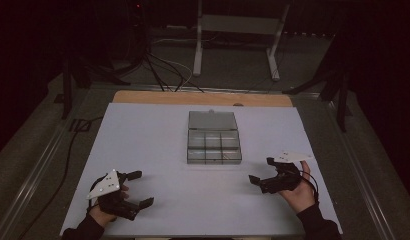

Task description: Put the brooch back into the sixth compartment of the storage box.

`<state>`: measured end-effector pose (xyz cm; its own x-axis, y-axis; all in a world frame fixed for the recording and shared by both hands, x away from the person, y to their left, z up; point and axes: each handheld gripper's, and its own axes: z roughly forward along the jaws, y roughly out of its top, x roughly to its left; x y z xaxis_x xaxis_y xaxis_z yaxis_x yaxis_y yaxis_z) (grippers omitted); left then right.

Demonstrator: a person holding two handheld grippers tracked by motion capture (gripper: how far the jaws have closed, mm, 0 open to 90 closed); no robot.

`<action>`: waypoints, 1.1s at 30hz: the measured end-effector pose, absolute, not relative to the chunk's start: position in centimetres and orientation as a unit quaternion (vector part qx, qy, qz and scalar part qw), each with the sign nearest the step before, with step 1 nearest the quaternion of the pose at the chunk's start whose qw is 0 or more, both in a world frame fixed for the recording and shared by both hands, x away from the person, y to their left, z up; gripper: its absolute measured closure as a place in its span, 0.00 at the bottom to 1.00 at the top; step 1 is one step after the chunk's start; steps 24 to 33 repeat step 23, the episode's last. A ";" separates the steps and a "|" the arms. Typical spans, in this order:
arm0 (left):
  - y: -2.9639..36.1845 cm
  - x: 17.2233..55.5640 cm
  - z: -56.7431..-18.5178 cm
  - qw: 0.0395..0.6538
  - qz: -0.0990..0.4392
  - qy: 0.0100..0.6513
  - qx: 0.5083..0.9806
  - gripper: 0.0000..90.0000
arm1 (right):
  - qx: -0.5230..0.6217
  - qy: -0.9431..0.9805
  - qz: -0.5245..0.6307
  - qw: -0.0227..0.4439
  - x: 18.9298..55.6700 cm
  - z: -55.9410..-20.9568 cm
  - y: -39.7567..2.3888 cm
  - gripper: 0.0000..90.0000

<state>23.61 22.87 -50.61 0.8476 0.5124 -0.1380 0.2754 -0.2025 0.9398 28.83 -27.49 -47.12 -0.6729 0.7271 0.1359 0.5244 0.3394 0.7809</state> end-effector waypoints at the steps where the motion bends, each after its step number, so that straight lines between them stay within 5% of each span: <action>1: 22.9 23.6 -50.6 0.577 0.103 0.256 0.769 0.02 | 0.387 0.809 0.427 0.118 28.7 -47.2 -27.7 0.00; 33: 22.8 23.6 -50.6 0.575 0.103 0.256 0.770 0.02 | 0.402 0.802 0.426 0.118 26.1 -49.7 -30.3 0.00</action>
